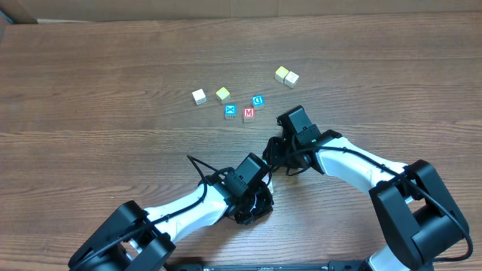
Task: Flip 3 blocks
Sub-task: 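Release the row and lift both grippers away from the blocks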
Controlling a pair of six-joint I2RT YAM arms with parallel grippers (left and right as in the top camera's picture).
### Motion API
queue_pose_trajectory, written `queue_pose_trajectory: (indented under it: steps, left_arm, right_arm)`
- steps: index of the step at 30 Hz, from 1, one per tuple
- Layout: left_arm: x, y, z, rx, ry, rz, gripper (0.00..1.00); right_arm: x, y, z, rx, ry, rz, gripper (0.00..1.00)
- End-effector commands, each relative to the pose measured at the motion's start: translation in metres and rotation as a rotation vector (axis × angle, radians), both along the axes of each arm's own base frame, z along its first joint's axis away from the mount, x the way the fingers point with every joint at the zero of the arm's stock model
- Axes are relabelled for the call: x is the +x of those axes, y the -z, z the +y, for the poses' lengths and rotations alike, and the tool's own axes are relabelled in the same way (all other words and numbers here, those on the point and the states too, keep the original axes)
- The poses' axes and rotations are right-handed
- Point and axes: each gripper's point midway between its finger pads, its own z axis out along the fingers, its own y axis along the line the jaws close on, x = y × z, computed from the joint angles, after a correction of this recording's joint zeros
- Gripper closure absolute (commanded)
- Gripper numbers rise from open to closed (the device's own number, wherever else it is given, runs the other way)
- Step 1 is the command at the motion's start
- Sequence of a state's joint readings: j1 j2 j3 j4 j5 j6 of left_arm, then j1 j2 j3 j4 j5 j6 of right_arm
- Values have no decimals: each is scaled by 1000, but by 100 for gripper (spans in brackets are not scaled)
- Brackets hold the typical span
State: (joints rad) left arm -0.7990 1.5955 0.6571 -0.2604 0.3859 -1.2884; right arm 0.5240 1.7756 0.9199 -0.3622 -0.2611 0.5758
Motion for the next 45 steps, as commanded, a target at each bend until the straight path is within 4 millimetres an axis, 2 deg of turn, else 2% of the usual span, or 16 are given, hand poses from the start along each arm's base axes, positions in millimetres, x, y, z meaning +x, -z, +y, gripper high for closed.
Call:
queue_pose_trajectory:
  steps: [1,5,16,31,38,45]
  left_arm:
    - [-6,2,-2,1,2,35,96]
    - [-12,3,0,10,14,54,95]
    - [-27,9,21,111,29,93,95]
    - [-22,-32,65,234,-31,-56,96]
    - [-25,-34,73,259,-33,-54,95]
    - [-25,-33,73,263,-35,-59,96]
  right_arm:
    - [-10,13,-7,-24,5,44,61]
    - [-12,14,-8,-28,5,50,61]
    - [-12,14,-8,-29,5,51,60]
    - [-12,14,-8,-28,8,54,60]
    - [-8,13,-8,-16,38,53,60]
    - [3,12,-22,-12,83,49,60]
